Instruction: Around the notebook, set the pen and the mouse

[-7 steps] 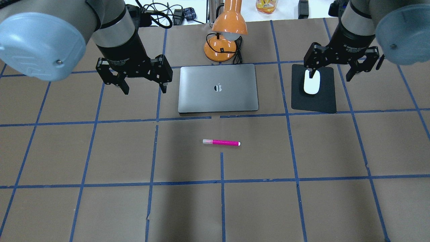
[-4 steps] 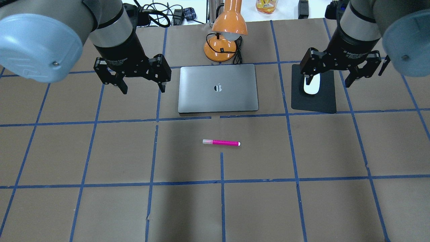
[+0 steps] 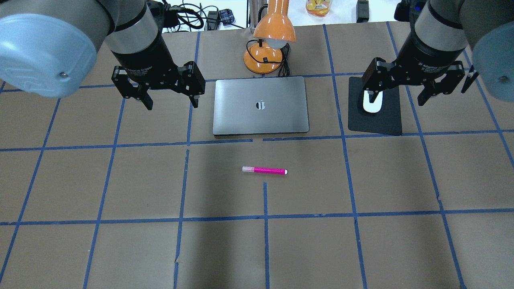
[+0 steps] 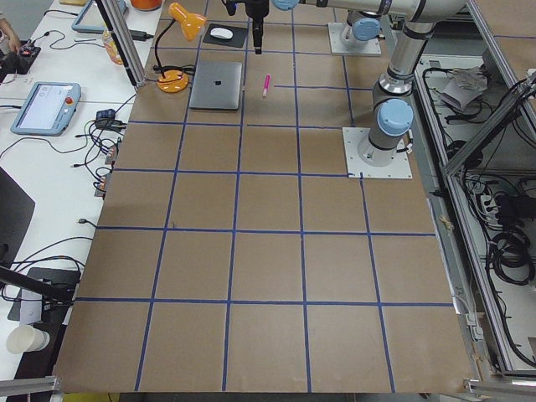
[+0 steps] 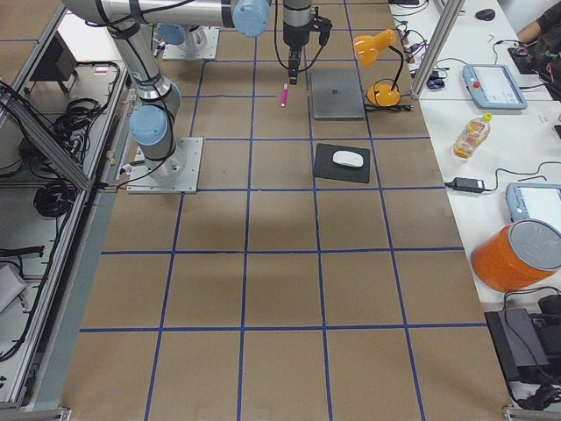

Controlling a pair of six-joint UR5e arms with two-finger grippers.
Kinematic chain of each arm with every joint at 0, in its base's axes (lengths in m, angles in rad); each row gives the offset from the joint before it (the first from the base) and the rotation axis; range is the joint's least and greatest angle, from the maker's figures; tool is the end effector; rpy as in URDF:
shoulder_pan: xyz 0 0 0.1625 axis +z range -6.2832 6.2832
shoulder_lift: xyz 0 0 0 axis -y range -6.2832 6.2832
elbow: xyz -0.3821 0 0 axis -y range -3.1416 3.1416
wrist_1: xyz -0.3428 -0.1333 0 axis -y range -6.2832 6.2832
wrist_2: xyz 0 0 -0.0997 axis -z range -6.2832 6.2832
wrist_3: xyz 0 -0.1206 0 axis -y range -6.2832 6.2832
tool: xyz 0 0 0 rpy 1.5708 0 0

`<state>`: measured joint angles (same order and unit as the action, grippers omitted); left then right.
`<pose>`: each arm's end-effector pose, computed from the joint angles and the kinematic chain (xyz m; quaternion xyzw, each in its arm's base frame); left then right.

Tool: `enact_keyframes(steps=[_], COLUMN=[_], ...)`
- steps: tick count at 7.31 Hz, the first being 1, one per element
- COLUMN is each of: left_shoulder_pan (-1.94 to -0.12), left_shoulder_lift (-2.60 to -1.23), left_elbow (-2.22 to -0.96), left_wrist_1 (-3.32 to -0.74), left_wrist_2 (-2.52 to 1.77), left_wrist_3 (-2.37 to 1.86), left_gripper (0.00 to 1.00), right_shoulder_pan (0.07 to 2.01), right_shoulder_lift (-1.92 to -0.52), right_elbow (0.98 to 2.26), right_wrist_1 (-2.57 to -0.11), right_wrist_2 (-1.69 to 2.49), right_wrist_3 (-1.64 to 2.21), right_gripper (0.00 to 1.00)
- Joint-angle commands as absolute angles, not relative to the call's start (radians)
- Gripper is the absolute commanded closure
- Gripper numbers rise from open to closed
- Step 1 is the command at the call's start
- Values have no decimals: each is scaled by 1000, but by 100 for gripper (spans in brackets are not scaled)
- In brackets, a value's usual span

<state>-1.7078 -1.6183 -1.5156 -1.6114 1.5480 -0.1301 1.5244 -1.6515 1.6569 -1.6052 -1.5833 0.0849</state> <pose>-0.1971 -0.4338 0.4230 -0.0033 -0.9998 -0.0178 0.0091 0.1124 -0.4208 0.4239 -0.0657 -0.9977 0.0146 0.0060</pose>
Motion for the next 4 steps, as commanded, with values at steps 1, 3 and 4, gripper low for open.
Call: enact_keyframes(steps=[1, 3, 4], left_shoulder_pan=[-1706, -1704, -1701], left_shoulder_lift=[-1618, -1620, -1621], left_elbow=[-1509, -1509, -1509], left_wrist_1=[-1612, -1611, -1611], left_wrist_2=[1549, 1551, 1548], left_wrist_3=[-126, -114, -114], left_gripper=[0, 0, 0], right_shoulder_pan=[1525, 1525, 1523], right_shoulder_lift=[-1669, -1671, -1669], right_elbow=[1658, 1658, 1658], right_wrist_1=[-1594, -1592, -1591], right_wrist_2=[-1583, -1569, -1540], right_wrist_3=[84, 84, 86], right_gripper=[0, 0, 0])
